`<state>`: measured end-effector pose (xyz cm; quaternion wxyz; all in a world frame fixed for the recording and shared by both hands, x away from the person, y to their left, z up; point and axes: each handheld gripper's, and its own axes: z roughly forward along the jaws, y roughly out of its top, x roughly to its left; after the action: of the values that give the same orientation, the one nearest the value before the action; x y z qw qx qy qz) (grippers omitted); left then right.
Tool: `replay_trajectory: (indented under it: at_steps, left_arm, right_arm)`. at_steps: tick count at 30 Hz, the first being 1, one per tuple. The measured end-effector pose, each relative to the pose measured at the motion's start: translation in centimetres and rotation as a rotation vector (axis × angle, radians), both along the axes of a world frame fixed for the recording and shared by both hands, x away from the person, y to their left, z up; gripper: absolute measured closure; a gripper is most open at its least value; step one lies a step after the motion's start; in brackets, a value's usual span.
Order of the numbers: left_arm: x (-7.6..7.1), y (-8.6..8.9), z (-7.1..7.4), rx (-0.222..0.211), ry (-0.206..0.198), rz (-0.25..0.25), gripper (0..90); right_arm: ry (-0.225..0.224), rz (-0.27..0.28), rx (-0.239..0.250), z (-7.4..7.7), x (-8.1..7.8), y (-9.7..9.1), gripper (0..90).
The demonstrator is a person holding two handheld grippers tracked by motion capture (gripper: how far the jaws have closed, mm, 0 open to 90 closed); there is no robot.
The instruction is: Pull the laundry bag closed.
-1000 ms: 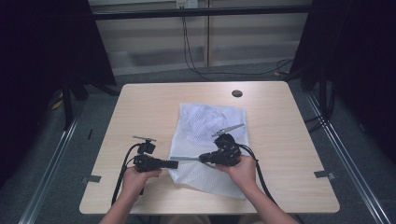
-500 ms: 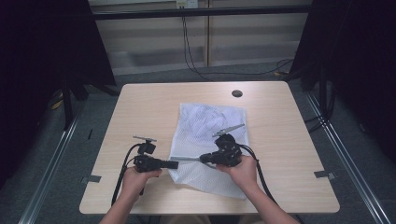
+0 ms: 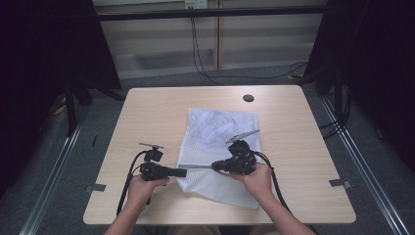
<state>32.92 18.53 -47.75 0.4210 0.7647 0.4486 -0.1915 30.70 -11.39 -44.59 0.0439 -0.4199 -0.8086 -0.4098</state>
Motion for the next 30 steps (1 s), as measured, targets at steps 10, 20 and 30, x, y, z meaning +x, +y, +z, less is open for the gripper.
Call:
replay_trajectory:
  at_steps: [10, 20, 30]
  left_arm:
    - [0.0, 0.0, 0.0, 0.004, 0.0, -0.008, 88.5]
    - [0.0, 0.0, 0.0, 0.015, -0.006, -0.015, 88.5]
    - [0.0, 0.0, 0.0, 0.012, -0.003, -0.018, 88.5]
  right_arm:
    - [0.0, -0.003, 0.001, -0.1, -0.1, -0.5, 87.3]
    - [-0.009, -0.002, 0.002, -0.1, -0.2, -0.9, 87.3]
    - [-0.004, -0.004, 0.006, -0.1, -0.3, -1.3, 87.3]
